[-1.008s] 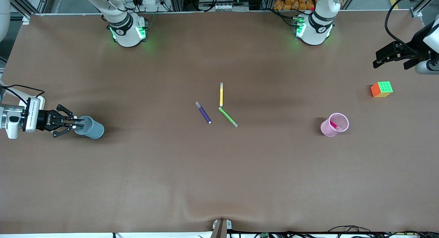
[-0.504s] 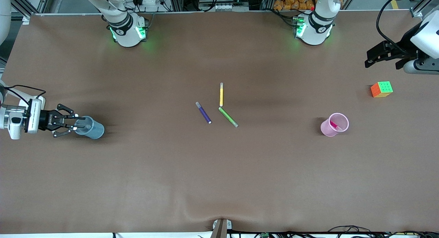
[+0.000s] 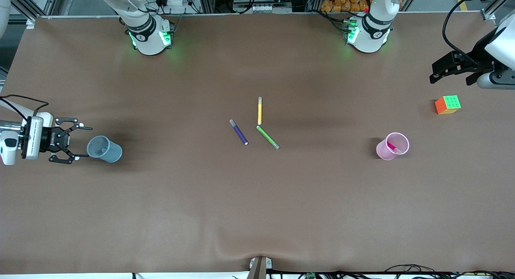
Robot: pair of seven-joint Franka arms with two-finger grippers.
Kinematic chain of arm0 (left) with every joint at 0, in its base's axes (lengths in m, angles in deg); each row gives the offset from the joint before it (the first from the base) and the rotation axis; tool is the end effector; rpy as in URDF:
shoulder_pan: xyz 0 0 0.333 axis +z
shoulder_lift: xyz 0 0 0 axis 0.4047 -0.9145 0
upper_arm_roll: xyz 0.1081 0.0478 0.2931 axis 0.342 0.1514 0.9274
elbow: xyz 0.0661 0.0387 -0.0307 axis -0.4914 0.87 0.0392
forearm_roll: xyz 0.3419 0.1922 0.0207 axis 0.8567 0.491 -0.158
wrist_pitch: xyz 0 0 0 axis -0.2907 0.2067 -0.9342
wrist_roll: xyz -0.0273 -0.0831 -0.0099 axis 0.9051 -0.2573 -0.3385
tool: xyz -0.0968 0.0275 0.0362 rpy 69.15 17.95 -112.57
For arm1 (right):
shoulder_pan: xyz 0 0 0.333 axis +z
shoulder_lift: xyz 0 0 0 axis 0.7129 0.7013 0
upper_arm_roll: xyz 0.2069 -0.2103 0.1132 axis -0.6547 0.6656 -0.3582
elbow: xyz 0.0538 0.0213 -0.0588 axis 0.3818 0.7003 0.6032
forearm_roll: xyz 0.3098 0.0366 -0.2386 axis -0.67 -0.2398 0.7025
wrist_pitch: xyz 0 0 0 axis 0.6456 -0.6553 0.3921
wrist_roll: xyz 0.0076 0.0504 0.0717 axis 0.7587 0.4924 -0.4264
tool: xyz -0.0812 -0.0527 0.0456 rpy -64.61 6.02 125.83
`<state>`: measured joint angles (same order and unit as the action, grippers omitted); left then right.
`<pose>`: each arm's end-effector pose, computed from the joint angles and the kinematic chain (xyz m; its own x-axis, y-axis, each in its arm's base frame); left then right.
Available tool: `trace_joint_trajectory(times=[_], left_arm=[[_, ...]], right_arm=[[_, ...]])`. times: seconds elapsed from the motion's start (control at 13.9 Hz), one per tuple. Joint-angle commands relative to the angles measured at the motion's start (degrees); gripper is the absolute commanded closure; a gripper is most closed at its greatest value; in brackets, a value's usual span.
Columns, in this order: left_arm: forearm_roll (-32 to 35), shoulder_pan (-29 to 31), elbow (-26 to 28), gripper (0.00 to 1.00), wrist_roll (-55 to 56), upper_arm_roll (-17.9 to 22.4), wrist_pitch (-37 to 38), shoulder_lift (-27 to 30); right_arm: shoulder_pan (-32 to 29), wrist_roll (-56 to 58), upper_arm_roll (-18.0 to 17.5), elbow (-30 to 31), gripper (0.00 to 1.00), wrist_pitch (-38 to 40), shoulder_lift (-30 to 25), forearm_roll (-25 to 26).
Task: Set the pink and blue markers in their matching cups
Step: 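Open the right gripper and withdraw it from the blue cup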
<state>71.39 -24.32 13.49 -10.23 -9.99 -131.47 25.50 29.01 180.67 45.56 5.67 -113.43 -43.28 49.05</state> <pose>0.5264 -0.0459 0.6461 0.9988 -0.0437 -0.0204 -0.0431 -0.9986 0.0297 0.6057 -0.1631 0.3456 0.2763 0.7051 0.6531 0.9538 -0.1179 -0.2762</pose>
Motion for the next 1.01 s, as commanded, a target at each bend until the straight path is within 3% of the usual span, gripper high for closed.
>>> trace_joint_trajectory(times=[0.0,0.58,0.94], left_arm=[[-0.29,0.36,-0.2,0.0,0.33,-0.34,-0.38,-0.02],[-0.38,0.54,-0.73,0.0,-0.37,0.02,-0.3,-0.37],[-0.21,0.54,-1.96,0.0,-0.37,0.1,-0.3,-0.9]], right_arm=[[2.74,-10.0,-0.04,0.56,0.0,-0.32,-4.62,4.39],[11.96,-52.6,-0.39,-3.13,0.0,-4.01,-13.85,22.75],[14.52,-77.13,-0.48,-3.04,0.0,-2.97,-18.08,29.35]])
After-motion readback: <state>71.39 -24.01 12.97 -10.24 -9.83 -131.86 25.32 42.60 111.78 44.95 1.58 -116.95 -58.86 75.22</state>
